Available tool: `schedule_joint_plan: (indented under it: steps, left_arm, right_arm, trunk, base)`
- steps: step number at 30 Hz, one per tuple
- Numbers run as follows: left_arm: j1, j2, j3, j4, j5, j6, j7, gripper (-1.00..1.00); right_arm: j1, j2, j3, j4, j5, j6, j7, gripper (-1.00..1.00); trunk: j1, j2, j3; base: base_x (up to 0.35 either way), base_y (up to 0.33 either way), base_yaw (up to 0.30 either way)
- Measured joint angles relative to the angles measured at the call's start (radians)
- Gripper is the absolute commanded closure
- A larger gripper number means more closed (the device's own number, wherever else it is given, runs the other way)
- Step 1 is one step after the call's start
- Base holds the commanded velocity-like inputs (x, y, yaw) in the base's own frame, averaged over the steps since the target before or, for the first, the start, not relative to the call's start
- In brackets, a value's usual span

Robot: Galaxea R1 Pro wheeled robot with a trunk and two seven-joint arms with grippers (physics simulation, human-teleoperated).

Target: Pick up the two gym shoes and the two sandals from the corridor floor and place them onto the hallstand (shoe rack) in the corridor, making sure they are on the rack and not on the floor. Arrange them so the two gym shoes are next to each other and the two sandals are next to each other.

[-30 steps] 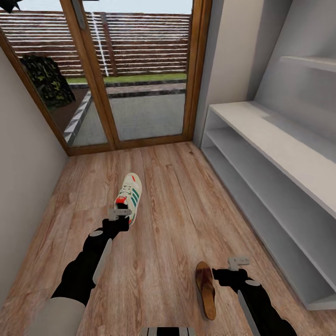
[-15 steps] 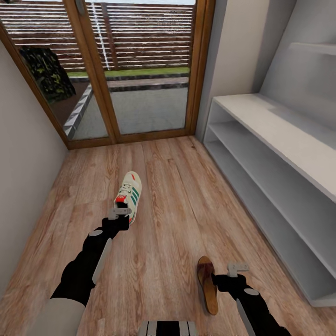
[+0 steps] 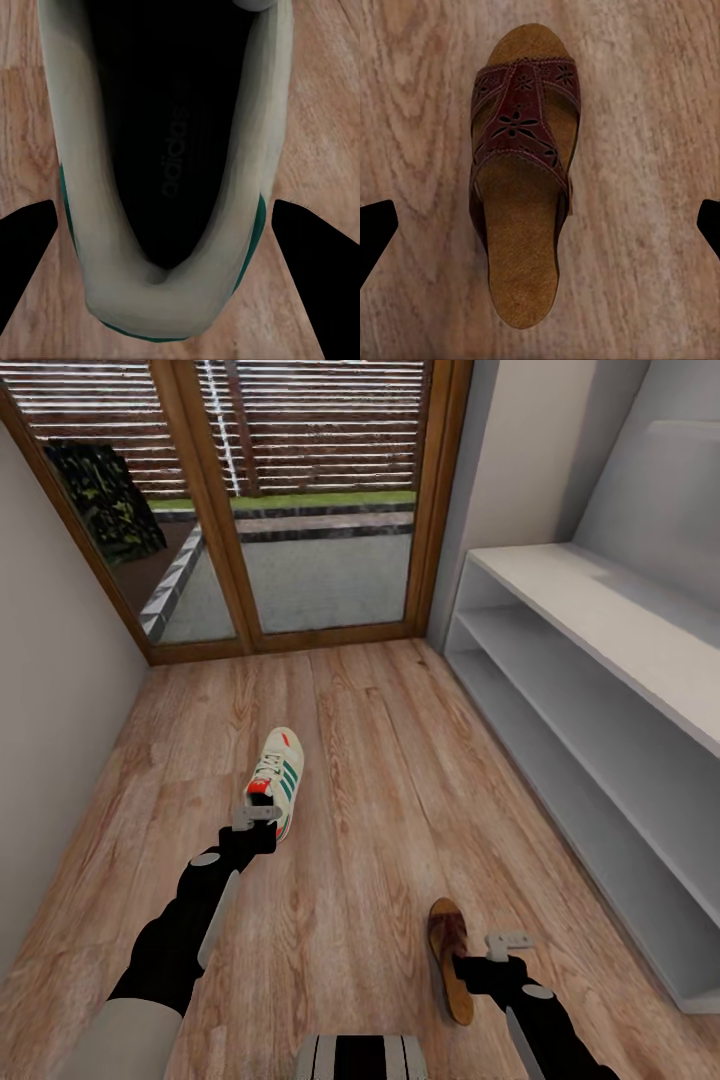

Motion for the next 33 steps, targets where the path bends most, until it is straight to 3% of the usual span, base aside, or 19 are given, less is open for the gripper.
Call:
schedule_joint_plan:
  steps: [6, 10, 18, 27, 33]
  left_arm:
    - [0.000, 0.001, 0.000, 0.000, 0.000, 0.000, 0.000, 1.00]
    - [0.000, 0.000, 0.000, 0.000, 0.000, 0.000, 0.000, 1.00]
    - [0.000, 0.000, 0.000, 0.000, 0.000, 0.000, 0.000, 1.00]
    - [0.000, 0.000, 0.000, 0.000, 0.000, 0.000, 0.000, 1.00]
    - [0.000, 0.001, 0.000, 0.000, -0.001, 0.000, 0.000, 1.00]
  right_arm:
    - [0.000, 0.000, 0.003, 0.051, 0.003, -0.001, 0.000, -1.00]
    - [0.000, 0.000, 0.003, 0.077, 0.002, -0.042, 0.000, -1.00]
    - [0.000, 0.000, 0.003, 0.079, 0.001, -0.071, 0.000, -1.00]
    - [0.000, 0.000, 0.003, 0.079, 0.001, -0.072, 0.000, -1.00]
    - [0.000, 0.000, 0.003, 0.079, 0.001, -0.072, 0.000, -1.00]
  trunk:
    - [0.013, -0.022, -0.030]
    - [0.013, -0.022, -0.034]
    - [0.016, -0.024, -0.065]
    - [0.016, -0.024, -0.078]
    - [0.019, -0.025, -0.109]
  base:
    - [0.000, 0.000, 0.063]
    - [0.000, 0.000, 0.018]
    - [0.000, 0.000, 0.048]
    - [0.000, 0.000, 0.110]
    - [0.000, 0.000, 0.113]
